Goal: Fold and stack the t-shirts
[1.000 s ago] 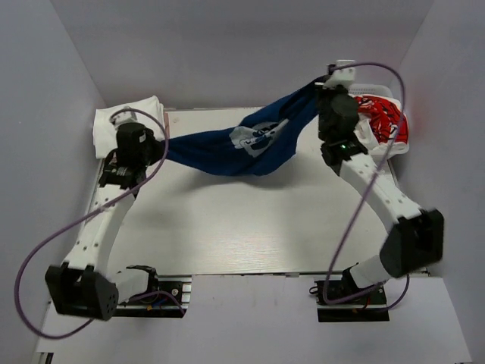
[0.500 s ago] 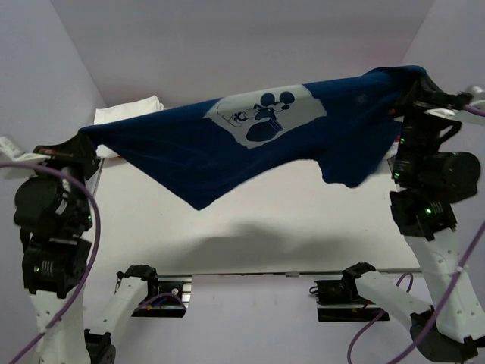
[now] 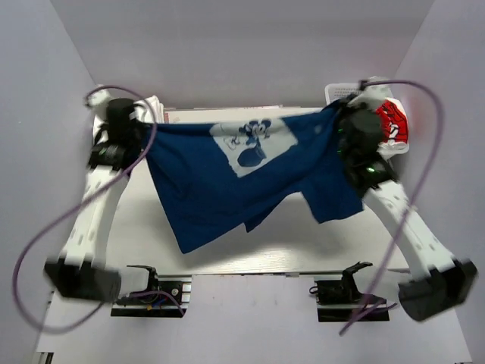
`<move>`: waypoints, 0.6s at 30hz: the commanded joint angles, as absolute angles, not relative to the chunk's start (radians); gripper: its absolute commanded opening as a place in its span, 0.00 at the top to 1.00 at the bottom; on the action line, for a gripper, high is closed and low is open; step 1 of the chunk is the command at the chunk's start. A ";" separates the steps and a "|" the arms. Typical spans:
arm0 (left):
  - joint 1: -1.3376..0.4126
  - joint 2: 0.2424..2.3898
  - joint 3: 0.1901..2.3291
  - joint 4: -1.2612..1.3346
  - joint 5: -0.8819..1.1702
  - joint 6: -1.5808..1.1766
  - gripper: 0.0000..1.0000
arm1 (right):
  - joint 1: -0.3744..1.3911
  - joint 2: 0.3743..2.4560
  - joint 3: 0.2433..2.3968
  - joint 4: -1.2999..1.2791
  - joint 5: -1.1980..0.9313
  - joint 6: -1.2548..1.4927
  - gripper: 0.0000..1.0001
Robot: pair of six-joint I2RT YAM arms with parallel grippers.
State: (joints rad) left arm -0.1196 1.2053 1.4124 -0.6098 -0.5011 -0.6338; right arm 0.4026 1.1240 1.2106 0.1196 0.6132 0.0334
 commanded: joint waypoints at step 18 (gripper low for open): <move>-0.103 1.433 1.208 -0.509 -0.101 -0.590 0.00 | 0.374 1.518 1.157 -0.244 0.399 0.446 0.10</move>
State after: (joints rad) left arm -0.0940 1.5520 1.2942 -0.5587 -0.2562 -0.5774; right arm 0.3771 1.6341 1.2221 -0.2722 0.4976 0.3798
